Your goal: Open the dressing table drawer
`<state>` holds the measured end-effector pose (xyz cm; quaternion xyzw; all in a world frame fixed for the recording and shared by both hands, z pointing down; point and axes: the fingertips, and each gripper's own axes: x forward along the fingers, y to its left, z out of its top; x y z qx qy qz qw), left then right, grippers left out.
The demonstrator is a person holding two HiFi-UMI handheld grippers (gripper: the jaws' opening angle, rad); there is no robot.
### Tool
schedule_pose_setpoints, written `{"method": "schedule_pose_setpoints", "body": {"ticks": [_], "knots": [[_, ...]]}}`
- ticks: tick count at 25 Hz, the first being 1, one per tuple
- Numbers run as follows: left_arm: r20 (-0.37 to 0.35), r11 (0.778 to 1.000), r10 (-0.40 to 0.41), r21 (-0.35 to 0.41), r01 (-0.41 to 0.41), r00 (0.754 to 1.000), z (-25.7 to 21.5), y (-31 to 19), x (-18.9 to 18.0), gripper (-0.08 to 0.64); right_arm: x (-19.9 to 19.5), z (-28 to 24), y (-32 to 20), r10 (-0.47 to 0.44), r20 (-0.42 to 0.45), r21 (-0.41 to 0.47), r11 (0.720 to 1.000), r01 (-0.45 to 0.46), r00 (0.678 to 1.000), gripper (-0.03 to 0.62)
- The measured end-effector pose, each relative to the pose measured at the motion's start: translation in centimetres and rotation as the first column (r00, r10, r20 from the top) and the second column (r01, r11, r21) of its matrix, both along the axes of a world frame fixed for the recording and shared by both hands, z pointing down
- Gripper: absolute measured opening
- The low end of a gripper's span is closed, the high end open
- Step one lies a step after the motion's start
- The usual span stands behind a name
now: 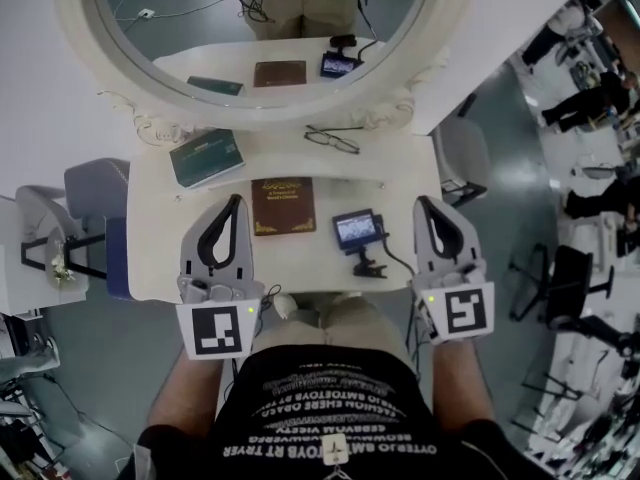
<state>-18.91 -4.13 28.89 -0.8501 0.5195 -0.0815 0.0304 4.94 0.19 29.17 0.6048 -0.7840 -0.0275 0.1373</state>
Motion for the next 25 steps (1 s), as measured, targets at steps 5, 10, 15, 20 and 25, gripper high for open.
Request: {"method": "schedule_pose_setpoints", "body": {"ticks": [5, 10, 15, 20, 25], "knots": [[0.006, 1.000, -0.013, -0.005, 0.013, 1.000, 0.1, -0.3, 1.4, 0.002, 1.8, 0.5, -0.1, -0.006, 0.004, -0.004, 1.000, 0.006, 1.000, -0.008], [0.009, 0.999, -0.046, 0.003, 0.046, 0.999, -0.5, -1.3, 4.0, 0.002, 4.1, 1.2, -1.4, -0.049, 0.014, -0.027, 0.998, 0.049, 0.999, -0.008], [0.027, 0.996, -0.087, -0.001, 0.087, 0.996, -0.6, -1.4, 6.4, 0.002, 6.2, 1.5, -2.9, -0.097, 0.037, -0.022, 0.995, 0.098, 0.995, -0.008], [0.036, 0.992, -0.128, -0.015, 0.128, 0.991, -0.3, -1.3, 8.0, 0.002, 7.9, 2.0, -3.8, -0.137, 0.058, -0.023, 0.990, 0.138, 0.989, -0.008], [0.065, 0.989, -0.147, -0.021, 0.148, 0.987, 0.3, -0.6, 8.8, 0.002, 8.8, 3.0, -3.8, -0.157, 0.077, -0.038, 0.986, 0.160, 0.985, -0.008]]}}
